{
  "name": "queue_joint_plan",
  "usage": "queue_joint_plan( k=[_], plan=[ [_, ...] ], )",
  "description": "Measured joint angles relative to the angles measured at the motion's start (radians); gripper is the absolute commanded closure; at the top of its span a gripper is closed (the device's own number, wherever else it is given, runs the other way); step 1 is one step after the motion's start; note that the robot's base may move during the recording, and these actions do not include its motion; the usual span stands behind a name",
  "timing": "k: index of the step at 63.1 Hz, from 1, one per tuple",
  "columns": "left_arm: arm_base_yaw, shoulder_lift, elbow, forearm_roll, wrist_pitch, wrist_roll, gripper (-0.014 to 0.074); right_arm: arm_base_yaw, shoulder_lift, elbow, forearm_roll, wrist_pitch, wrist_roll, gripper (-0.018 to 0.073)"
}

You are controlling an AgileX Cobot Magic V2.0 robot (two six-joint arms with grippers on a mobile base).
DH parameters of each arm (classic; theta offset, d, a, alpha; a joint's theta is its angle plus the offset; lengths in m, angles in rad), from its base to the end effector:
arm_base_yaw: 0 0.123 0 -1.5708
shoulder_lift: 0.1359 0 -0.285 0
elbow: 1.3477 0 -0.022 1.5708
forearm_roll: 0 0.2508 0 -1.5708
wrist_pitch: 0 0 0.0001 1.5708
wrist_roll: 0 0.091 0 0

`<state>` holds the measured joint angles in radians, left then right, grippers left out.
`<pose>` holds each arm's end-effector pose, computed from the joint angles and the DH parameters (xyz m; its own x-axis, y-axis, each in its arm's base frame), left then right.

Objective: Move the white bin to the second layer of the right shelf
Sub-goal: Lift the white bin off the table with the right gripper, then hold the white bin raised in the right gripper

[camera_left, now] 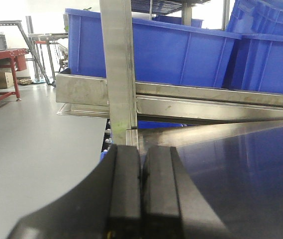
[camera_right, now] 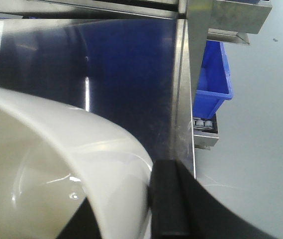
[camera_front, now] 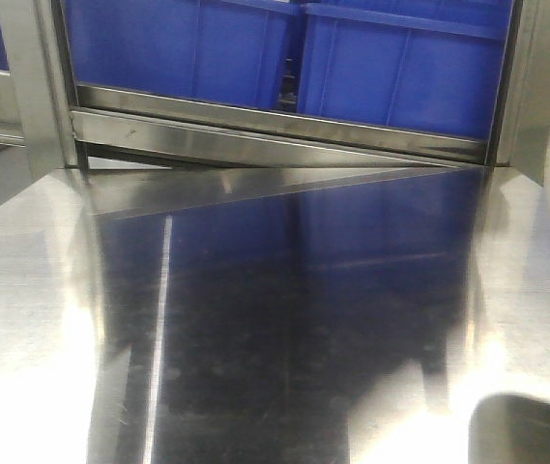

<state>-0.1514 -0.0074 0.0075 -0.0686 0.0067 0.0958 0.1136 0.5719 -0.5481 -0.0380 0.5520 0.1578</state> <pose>0.0554 -0.0085 0.2105 0.0835 0.0148 -0.9964 0.1491 0.9885 0.0271 0.1121 0.0110 0.3034 -0.4744 0.0718 -0.8774 -0.0368 0.9942 0.1012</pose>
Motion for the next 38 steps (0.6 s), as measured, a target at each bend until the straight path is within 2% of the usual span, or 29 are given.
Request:
queue_joint_plan(
  k=[38],
  plan=[
    [0.0,0.0,0.0,0.0,0.0,0.0,0.0512,0.0,0.0,0.0,0.0,0.002,0.0,0.0504]
  ],
)
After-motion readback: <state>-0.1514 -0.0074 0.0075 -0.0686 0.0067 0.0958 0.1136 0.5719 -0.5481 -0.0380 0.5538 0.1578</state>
